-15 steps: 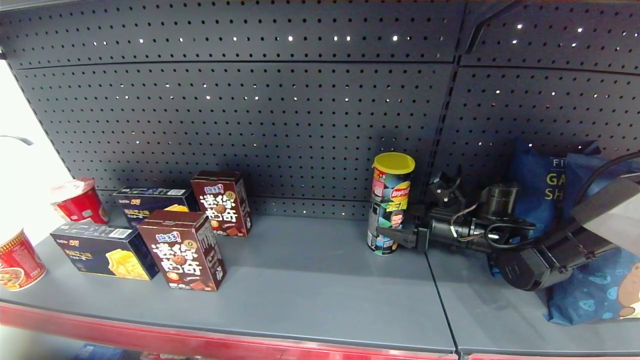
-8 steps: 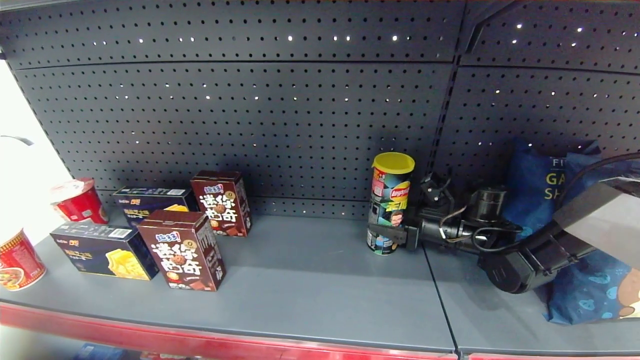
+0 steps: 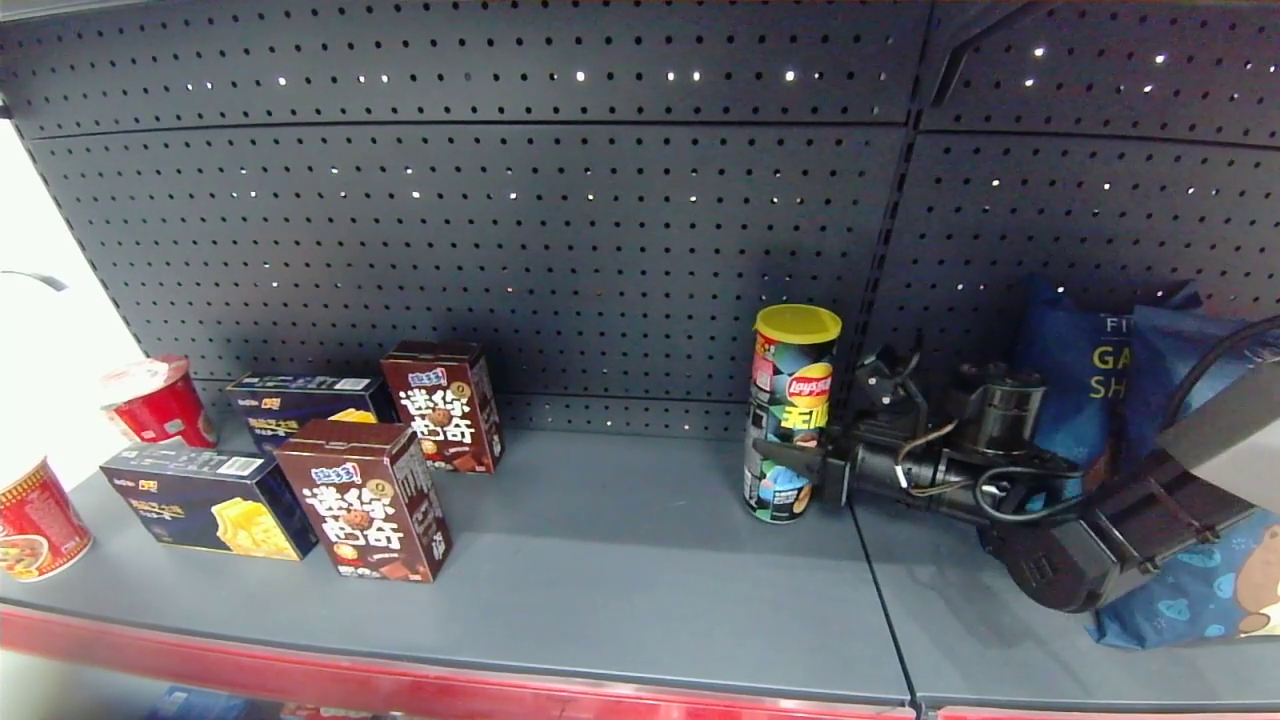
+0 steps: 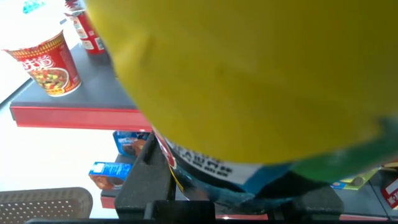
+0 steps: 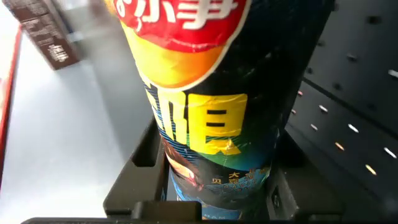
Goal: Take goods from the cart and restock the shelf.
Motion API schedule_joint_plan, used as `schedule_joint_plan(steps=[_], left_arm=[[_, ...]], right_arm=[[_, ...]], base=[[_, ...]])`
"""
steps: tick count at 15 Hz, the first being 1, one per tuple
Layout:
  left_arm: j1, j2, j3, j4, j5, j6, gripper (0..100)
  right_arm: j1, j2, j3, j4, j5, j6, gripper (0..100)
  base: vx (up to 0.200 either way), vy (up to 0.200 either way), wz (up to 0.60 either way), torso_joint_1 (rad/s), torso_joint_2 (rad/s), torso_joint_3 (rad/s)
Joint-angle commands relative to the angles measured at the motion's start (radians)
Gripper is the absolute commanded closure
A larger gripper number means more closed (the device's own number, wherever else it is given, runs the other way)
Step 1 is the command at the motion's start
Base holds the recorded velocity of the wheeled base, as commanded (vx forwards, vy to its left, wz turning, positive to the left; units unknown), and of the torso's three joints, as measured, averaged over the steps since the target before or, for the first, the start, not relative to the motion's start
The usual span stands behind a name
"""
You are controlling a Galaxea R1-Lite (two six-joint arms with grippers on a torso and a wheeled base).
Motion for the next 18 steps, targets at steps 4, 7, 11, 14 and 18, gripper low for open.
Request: schedule_joint_plan(steps=[4,7,11,14,18], left_arm=[[0.000,-0.056,0.002,0.051,0.002,0.000,100],[0.000,-0.056,0.002,0.048,0.002,0.000,100],[0.000,-0.056,-0.003,0.047,0.007,0.000,100],[0.000,-0.056,-0.006,0.047,0.015,0.000,100],[0.000,-0.056,-0.004,0.047,0.018,0.002,100]], right_arm=[[0.050,-0.226,0.206,0.010,-0.144,0.012,100],[0.090,-0.287,0.243,-0.001,-0.306,0.014,100],[0.228,-0.308,0.332,-0.039,-0.457,0.034,100],[0.263,-0.292,0.411,-0.159,-0.492,0.035,100],[0.295,-0.295,0.522,-0.243,-0.599,0.069,100]], base=[[0.000,0.000,0.00,0.000,0.00,0.000],[0.000,0.000,0.00,0.000,0.00,0.000],[0.000,0.000,0.00,0.000,0.00,0.000],[0.000,0.000,0.00,0.000,0.00,0.000],[0.000,0.000,0.00,0.000,0.00,0.000]])
